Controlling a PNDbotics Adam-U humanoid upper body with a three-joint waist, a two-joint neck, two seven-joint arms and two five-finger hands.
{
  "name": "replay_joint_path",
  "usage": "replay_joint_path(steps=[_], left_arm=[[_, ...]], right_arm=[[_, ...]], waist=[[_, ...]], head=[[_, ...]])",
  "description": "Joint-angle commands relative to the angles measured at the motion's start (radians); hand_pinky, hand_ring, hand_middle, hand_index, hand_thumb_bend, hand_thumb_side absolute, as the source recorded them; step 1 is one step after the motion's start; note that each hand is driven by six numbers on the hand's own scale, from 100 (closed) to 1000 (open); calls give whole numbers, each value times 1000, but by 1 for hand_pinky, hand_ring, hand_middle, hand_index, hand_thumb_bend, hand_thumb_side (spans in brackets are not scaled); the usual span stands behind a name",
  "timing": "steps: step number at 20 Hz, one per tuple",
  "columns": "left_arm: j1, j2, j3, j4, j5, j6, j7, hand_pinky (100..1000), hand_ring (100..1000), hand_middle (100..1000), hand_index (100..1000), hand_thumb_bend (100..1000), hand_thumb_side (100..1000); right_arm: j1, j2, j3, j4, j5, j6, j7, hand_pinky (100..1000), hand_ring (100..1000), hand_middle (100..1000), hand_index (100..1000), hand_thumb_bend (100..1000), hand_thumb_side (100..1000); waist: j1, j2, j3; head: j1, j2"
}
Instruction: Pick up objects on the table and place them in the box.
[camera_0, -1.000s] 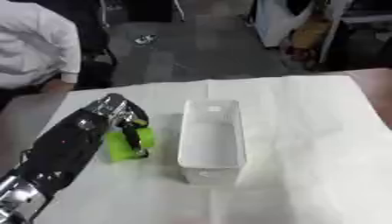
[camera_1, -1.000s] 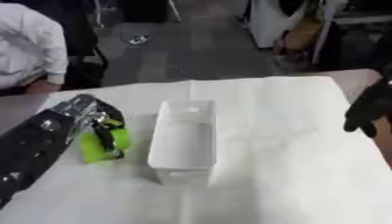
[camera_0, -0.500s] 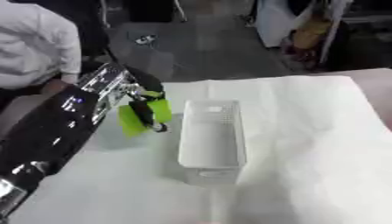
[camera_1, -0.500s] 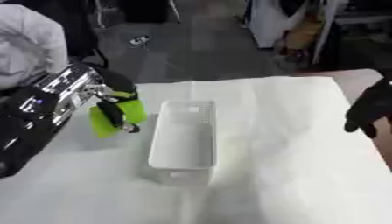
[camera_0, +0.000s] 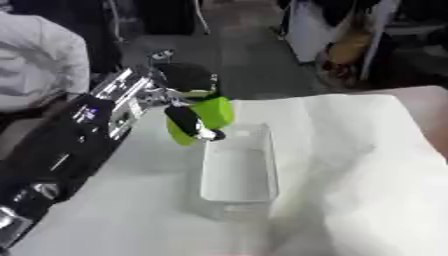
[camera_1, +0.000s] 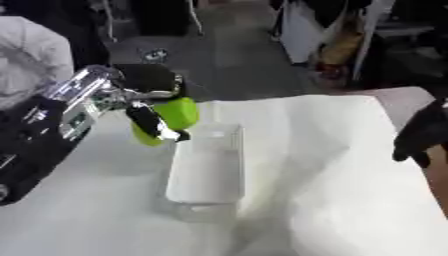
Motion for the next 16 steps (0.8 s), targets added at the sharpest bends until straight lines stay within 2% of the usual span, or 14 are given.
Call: replay_joint_path(steps=[1, 3, 4, 5, 6, 7, 8, 10, 12, 16], left_arm=[[-31, -28, -11, 28, 5, -42, 65, 100, 100, 100, 311, 100, 696], [-32, -47, -14, 58, -3, -60, 74, 100, 100, 100, 335, 100, 707], [-30, -55, -16, 75, -6, -67, 71, 100, 100, 193, 397, 100, 726], [-29, -61, -17, 90, -9, -74, 66, 100, 235, 360, 505, 100, 822], [-26, -66, -20, 108, -17, -81, 47, 393, 568, 617, 679, 100, 969], [-25, -70, -22, 122, -29, -87, 23, 687, 800, 810, 804, 162, 1000], [-25, -72, -21, 133, -42, -94, -2, 858, 935, 909, 872, 204, 1000], [-23, -76, -12, 139, -47, -107, -22, 1000, 1000, 999, 940, 292, 1000], [-21, -76, -4, 136, -35, -116, -16, 1000, 1000, 1000, 986, 363, 1000], [-4, -71, 5, 121, -5, -108, 0, 1000, 1000, 1000, 1000, 366, 1000]], right_arm=[[-29, 0, -2, -10, -13, 1, 6, 100, 368, 478, 593, 100, 809], [-37, 4, -2, -10, -18, 3, 8, 101, 368, 477, 592, 100, 808], [-41, 6, -2, -10, -21, 3, 9, 101, 368, 477, 592, 100, 807], [-44, 7, -3, -10, -24, 4, 10, 101, 368, 477, 592, 100, 807], [-46, 8, -3, -10, -25, 4, 11, 101, 368, 477, 592, 100, 807], [-48, 8, -3, -10, -27, 5, 12, 101, 368, 477, 592, 100, 807], [-50, 9, -3, -10, -28, 6, 13, 101, 368, 477, 592, 100, 807], [-52, 8, -4, -10, -30, 6, 13, 102, 368, 477, 592, 100, 807], [-53, 8, -5, -10, -31, 6, 14, 101, 368, 477, 592, 100, 807], [-52, 6, -7, -10, -31, 7, 13, 102, 368, 477, 592, 100, 806]], waist=[[0, -13, -7], [3, -12, -15], [4, -12, -19], [6, -11, -22], [8, -11, -24], [9, -11, -25], [11, -11, -27], [13, -11, -28], [14, -11, -28], [14, -11, -26]], head=[[15, -24], [17, -28], [18, -29], [18, -30], [17, -32], [17, -33], [16, -34], [14, -34], [10, -33], [4, -36]])
